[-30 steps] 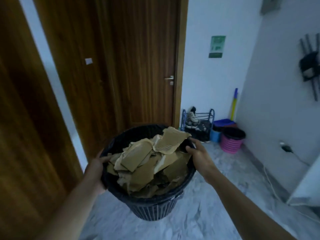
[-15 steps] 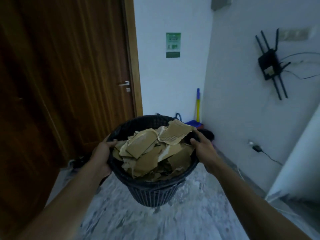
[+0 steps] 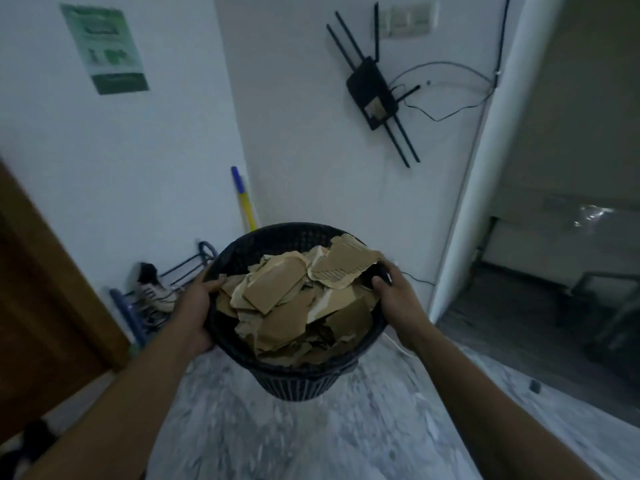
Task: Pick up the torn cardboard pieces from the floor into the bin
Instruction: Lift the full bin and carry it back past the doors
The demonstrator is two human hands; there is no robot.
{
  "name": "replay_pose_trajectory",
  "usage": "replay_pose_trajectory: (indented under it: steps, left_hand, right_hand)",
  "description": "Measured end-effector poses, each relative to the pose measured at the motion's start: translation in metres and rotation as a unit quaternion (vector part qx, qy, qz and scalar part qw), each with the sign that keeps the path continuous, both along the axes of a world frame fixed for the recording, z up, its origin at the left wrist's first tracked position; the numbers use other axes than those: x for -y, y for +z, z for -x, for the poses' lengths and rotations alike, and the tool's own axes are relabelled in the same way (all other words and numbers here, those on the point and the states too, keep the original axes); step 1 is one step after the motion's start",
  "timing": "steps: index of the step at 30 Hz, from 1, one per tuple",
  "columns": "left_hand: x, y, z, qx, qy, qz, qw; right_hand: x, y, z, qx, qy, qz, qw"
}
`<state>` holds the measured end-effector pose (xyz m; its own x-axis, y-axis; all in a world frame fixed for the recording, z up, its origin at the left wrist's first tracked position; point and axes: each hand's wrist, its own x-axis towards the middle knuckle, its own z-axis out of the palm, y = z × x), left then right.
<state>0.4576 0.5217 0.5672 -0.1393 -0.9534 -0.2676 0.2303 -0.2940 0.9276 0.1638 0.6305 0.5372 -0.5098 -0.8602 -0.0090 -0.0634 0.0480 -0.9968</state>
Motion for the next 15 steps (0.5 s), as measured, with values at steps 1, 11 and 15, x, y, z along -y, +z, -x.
replay_pose_trajectory:
  steps: [1, 11, 15]
  left_hand:
    - [0.025, -0.014, 0.019, -0.002, -0.008, -0.005, 1.000]
    - [0.241, -0.147, 0.187, 0.016, -0.095, -0.087, 0.992]
    - [0.312, -0.228, 0.237, 0.045, -0.138, -0.107, 0.984]
  right_hand:
    - [0.019, -0.013, 0.016, -0.002, -0.015, -0.005, 1.000]
    - [0.176, -0.152, 0.139, -0.025, -0.110, -0.096, 0.989]
    - [0.216, -0.227, 0.164, -0.001, -0.163, -0.149, 0.975]
